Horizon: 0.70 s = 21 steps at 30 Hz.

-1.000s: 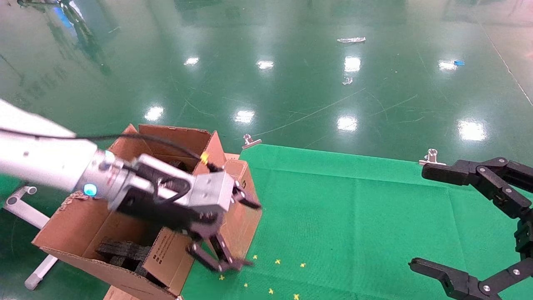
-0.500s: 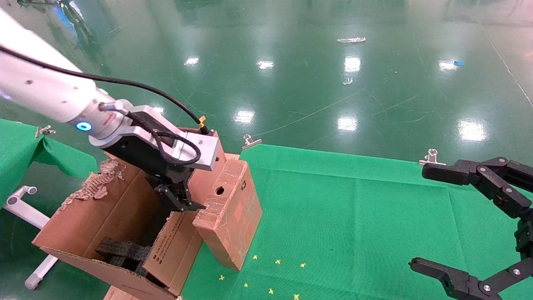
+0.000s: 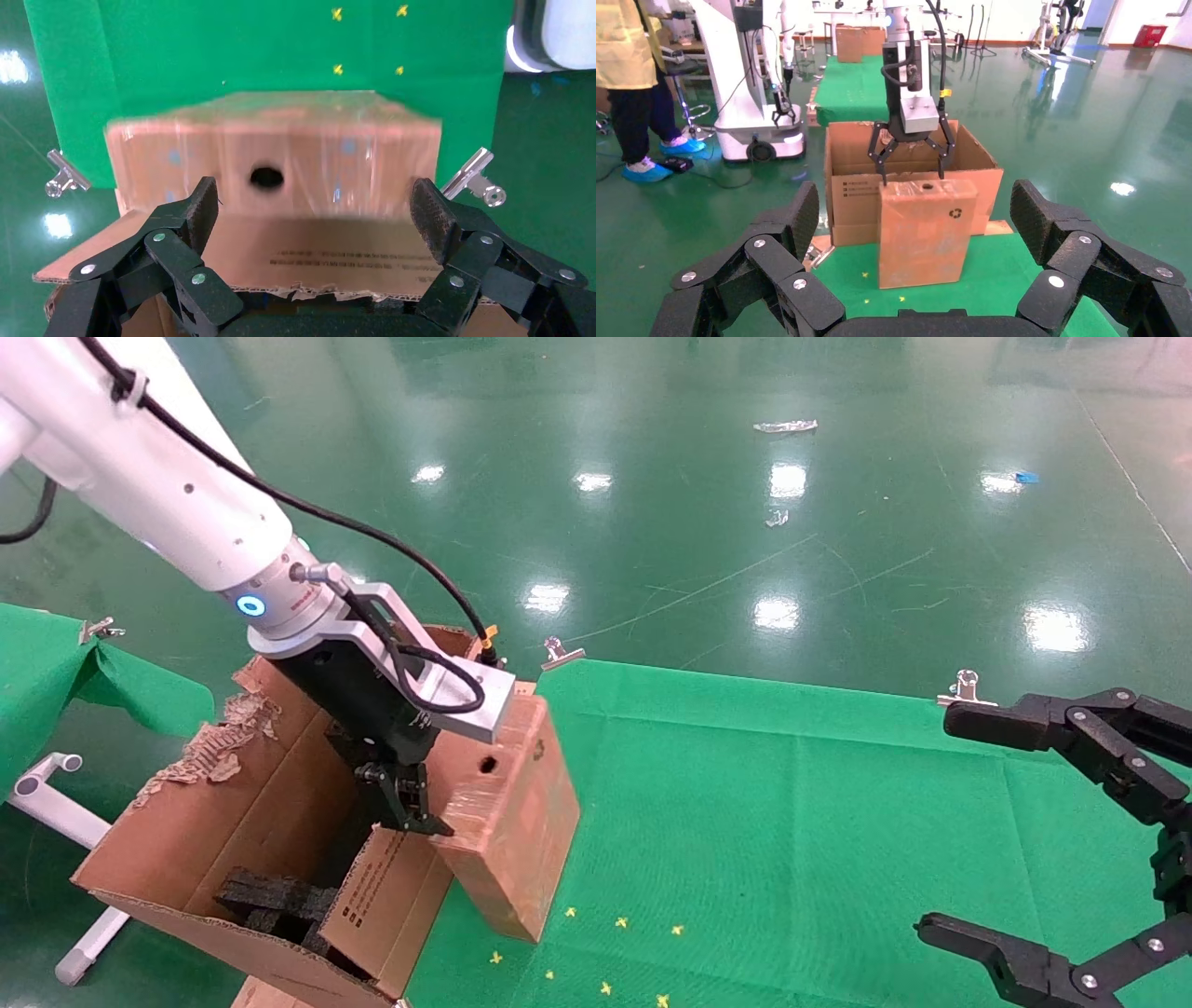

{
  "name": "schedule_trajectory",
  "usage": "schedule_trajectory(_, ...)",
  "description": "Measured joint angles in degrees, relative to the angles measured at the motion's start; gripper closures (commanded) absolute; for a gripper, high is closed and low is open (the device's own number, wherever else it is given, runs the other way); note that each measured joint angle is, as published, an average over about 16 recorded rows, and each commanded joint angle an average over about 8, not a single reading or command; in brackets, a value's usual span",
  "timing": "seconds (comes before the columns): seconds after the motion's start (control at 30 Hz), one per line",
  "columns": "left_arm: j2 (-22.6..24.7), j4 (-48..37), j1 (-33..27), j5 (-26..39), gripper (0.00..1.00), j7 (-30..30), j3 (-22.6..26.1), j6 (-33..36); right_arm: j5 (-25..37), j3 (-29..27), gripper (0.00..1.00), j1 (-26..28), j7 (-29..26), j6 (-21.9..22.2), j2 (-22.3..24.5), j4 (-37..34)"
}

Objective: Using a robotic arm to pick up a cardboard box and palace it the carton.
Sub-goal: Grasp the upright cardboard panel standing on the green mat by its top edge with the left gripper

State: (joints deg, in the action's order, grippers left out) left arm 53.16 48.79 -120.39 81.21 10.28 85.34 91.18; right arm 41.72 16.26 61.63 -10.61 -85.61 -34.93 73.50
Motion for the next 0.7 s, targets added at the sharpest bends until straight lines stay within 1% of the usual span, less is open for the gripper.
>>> schedule_trajectory(0.13, 0.26, -5.40, -0.71, -5.03, 0.00, 1.10, 1.57, -0.18, -0.01, 0.02, 0.00, 0.00, 0.01, 0.01, 0.01, 0.00)
schedule_trajectory(0.27, 0.29, -12.14, -0.53, -9.98, 0.00, 6.14, 2.46, -0.36, -0.02, 0.03, 0.00, 0.01, 0.02, 0.01, 0.01, 0.00)
schedule_trajectory(0.37, 0.45, -17.33, -0.13, -13.08, 0.00, 11.87, 3.03, -0.49, -0.03, 0.04, 0.00, 0.01, 0.02, 0.02, 0.02, 0.00)
schedule_trajectory(0.5, 1.08, -23.74, 0.66, -16.07, 0.00, 21.11, 3.93, -0.61, -0.04, 0.06, 0.00, 0.01, 0.03, 0.03, 0.03, 0.00)
schedule_trajectory(0.6, 2.02, -27.26, 1.36, -16.97, 0.00, 27.95, 5.00, -0.66, -0.05, 0.07, 0.00, 0.02, 0.04, 0.03, 0.03, 0.00)
schedule_trajectory(0.7, 3.26, -29.07, 1.86, -16.66, 0.00, 33.28, 6.37, -0.74, -0.06, 0.08, 0.00, 0.02, 0.04, 0.04, 0.04, 0.00)
